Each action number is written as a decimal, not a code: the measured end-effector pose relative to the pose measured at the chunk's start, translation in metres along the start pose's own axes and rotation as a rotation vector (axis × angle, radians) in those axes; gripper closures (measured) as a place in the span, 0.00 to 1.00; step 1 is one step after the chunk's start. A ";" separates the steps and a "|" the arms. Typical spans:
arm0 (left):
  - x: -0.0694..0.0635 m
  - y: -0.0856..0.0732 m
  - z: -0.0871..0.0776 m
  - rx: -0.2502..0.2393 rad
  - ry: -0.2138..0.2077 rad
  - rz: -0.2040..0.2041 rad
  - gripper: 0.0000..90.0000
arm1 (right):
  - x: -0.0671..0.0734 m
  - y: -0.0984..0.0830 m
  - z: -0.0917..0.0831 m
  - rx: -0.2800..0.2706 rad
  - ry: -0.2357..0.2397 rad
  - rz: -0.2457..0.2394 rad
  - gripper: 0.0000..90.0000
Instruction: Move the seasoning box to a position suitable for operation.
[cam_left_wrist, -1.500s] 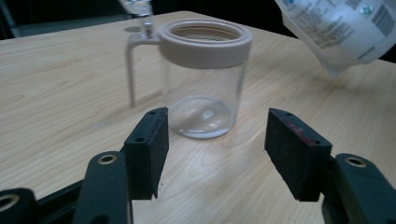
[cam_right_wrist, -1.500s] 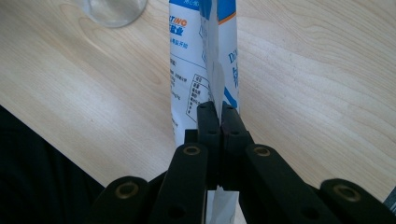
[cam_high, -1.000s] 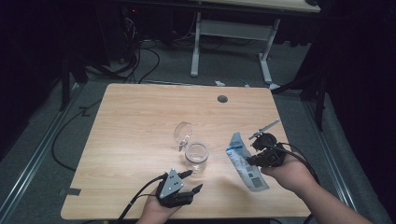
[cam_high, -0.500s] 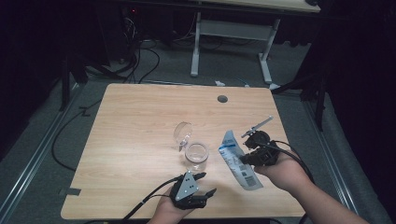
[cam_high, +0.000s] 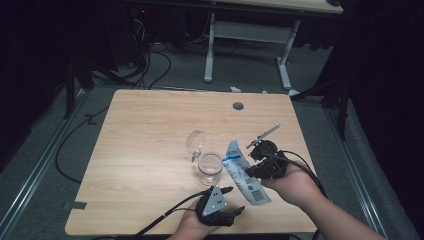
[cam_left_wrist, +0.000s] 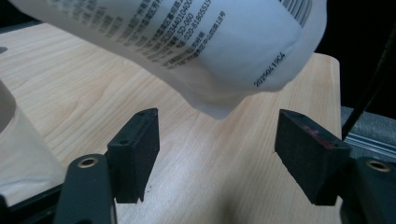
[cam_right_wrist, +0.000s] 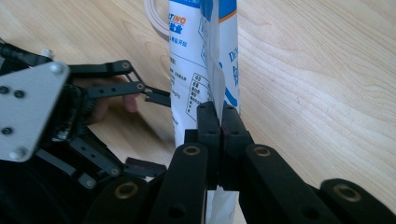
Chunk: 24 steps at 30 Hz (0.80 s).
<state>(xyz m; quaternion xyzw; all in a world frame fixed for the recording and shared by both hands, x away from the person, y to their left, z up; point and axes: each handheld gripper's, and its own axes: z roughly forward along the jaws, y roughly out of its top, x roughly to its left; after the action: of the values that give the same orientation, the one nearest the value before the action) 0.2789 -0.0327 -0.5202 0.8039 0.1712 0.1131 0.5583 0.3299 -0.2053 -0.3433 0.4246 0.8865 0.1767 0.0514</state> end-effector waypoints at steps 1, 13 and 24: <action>0.000 0.000 0.000 0.000 0.000 0.000 0.33 | 0.000 0.000 0.000 0.000 0.000 0.000 0.99; -0.001 0.003 0.017 -0.002 0.022 -0.045 0.27 | 0.011 0.008 -0.003 -0.018 0.018 -0.018 0.99; -0.004 0.005 0.017 -0.002 0.057 -0.029 0.44 | 0.012 0.009 0.000 -0.025 0.028 -0.019 0.99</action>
<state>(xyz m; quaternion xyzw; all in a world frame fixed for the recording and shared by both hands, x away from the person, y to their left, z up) 0.2821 -0.0504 -0.5209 0.7972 0.1984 0.1280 0.5556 0.3290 -0.1912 -0.3393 0.4130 0.8888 0.1933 0.0460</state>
